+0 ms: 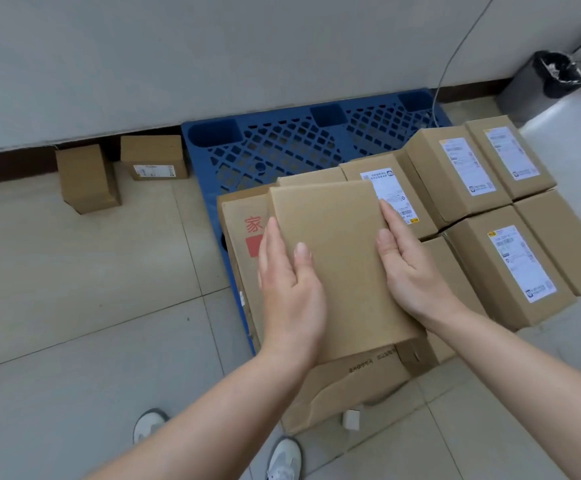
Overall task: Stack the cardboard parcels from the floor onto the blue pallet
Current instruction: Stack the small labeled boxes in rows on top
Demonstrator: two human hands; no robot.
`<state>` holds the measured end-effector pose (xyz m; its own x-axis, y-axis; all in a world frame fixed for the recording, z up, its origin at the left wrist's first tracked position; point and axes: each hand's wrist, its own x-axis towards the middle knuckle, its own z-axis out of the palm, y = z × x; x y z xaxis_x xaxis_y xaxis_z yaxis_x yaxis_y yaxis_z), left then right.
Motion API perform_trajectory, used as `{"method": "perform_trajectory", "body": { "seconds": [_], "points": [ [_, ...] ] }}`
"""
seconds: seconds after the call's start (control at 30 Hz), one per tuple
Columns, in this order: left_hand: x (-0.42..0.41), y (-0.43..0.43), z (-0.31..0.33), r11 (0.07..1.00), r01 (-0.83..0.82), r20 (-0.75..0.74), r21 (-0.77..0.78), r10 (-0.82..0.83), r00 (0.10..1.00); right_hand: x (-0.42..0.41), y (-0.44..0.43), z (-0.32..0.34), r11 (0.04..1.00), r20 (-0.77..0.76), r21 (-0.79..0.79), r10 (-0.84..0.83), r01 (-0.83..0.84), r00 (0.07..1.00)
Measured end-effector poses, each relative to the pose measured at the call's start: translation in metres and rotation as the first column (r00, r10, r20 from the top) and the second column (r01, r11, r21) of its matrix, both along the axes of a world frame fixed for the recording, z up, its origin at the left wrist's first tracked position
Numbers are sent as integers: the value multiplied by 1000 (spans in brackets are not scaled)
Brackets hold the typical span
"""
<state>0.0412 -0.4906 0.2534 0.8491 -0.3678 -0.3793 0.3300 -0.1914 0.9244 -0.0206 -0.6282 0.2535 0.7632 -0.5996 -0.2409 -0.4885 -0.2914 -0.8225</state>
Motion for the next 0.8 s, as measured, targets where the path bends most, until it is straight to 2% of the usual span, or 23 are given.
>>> {"method": "perform_trajectory", "body": {
  "seconds": [0.47, 0.8],
  "points": [
    [-104, -14, -28, 993, 36, -46, 113, -31, 998, -100, -19, -39, 999, -40, 1, 41, -41, 998],
    [-112, -30, -70, 978, 66, -107, 198, -45, 993, -102, -34, -80, 975, -228, -152, 126, -163, 965]
  ]
}}
